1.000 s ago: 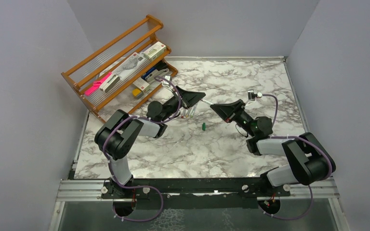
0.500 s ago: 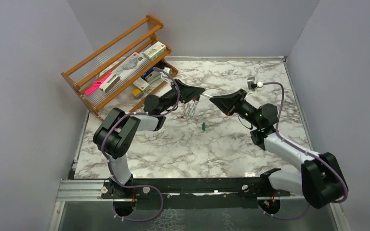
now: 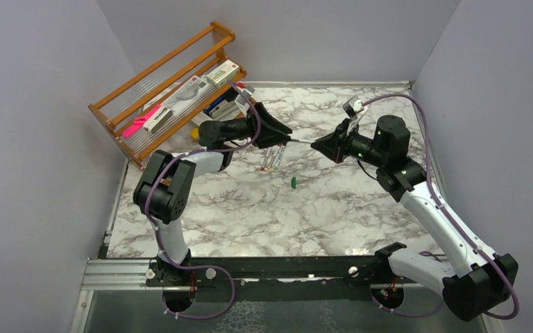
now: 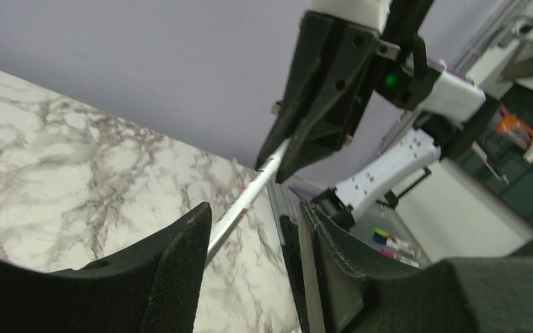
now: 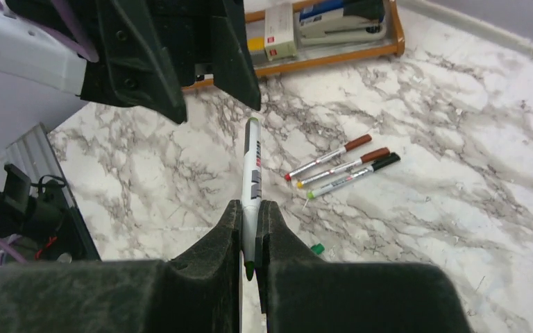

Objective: Insert the pens into the pen caps

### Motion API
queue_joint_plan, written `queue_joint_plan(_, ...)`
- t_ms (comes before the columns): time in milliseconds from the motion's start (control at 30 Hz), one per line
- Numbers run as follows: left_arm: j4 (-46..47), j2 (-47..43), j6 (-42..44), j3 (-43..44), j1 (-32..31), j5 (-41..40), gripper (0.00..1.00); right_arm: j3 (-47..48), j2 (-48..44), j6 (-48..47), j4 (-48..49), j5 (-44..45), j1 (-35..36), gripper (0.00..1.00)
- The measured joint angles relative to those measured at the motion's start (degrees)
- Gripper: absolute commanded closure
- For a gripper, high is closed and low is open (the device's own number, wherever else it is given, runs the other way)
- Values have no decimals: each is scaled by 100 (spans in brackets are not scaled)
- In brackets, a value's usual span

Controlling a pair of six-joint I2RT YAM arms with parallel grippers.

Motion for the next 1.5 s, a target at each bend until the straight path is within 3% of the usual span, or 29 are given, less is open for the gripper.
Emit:
queue_joint_plan(400,4,-46,313,208,-219,1838,47,909,385,-490,-1722,-546,0,99)
queue_joint_plan(533,4,-44,372,258,-221,1932,41,940,385,-557,-1974,-785,-15,99)
queue_joint_plan(900,4,225,396,481,-645,2236,41,1019,437,-566,-2118,-1185,-22,99)
queue_joint_plan(1167,4,411,275,551,-940,2465,56,1224,688,-568,-2118,-1246,-22,99)
queue_joint_plan(1500,4,575,181,643,-938,2481,59,1224,758,-610,-2216,-1241,-33,99)
